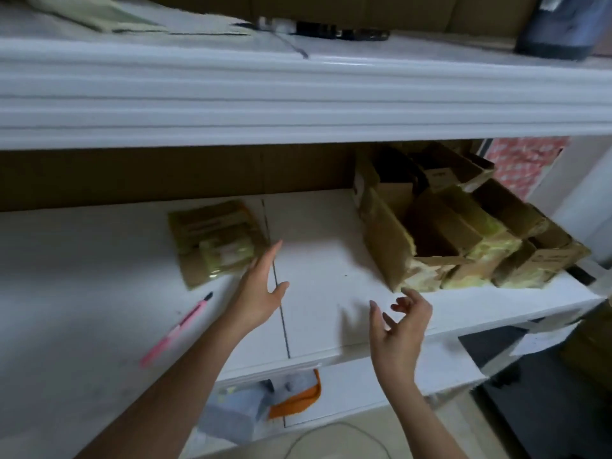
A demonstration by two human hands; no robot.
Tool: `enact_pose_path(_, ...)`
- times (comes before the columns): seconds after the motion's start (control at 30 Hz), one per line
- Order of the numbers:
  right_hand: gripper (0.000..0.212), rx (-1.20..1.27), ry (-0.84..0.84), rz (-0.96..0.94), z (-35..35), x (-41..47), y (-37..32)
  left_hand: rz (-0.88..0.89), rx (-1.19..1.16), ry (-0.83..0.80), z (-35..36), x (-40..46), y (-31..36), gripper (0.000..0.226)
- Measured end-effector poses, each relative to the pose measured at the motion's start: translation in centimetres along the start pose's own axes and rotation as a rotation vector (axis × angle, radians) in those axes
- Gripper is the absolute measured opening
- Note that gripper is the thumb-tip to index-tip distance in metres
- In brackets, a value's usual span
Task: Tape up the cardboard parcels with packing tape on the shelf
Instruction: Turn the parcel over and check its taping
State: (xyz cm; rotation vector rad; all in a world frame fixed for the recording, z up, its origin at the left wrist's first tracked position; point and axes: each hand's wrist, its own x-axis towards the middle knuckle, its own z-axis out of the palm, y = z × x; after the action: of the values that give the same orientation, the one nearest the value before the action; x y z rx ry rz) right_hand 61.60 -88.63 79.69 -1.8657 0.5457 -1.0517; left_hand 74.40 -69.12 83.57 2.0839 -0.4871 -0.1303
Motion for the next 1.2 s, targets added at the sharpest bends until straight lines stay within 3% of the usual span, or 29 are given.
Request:
enact_pose_path(0.2,0.037,-0.084,-0.387,-0.048,9.2,-4.8,-4.7,-0.114,0.132,0.164,-9.2,-3.1,-5.9,0.069)
enact_pose_path(0.3,0.047,-0.179,-0.629,-0.023,12.4,-5.0,-5.6,-0.196,0.095,0.175,-11.6,-3.4,-7.8,0.069)
enact_pose_path(0.4,0.060,-0.216,-0.760,0.045,15.2,-3.2,-6.2,-0.246,0.038,0.165,-13.0,-2.9,-8.9,0.068)
enact_pose_path(0.57,0.035,-0.186,-0.748,0.106,20.7,0.7,-6.2,-0.336,-0.098,0.197,-13.9,-1.8,-10.1,0.068)
enact_pose_path(0.73,0.045,-0.194,-0.732,0.146,25.3,1.1,-5.0,-0.300,-0.275,0.154,-14.5,-0.4,-11.6,0.062)
enact_pose_path(0.83,0.058,-0.254,-0.708,0.190,26.3,1.0,-4.3,-0.354,-0.344,0.219,-14.8,-0.4,-11.8,0.053)
enact_pose_path(0.87,0.051,-0.247,-0.703,0.212,26.4,1.0,-4.4,-0.361,-0.366,0.246,-15.2,-0.5,-11.4,0.052)
enact_pose_path(0.93,0.015,-0.187,-0.699,0.235,26.4,0.8,-5.8,-0.333,-0.370,0.287,-16.0,-0.5,-11.1,0.049)
enact_pose_path(1.0,0.009,-0.113,-0.682,0.220,26.6,0.4,-7.3,-0.323,-0.370,0.300,-17.0,-0.9,-11.0,0.048)
enact_pose_path(1.1,0.020,-0.025,-0.652,0.118,27.1,-0.6,-9.8,-0.358,-0.439,0.313,-19.1,-1.9,-12.5,0.051)
enact_pose_path(1.2,0.020,0.069,-0.728,0.157,27.7,-2.0,-13.7,-0.391,-0.446,0.308,-21.7,-3.5,-14.0,0.054)
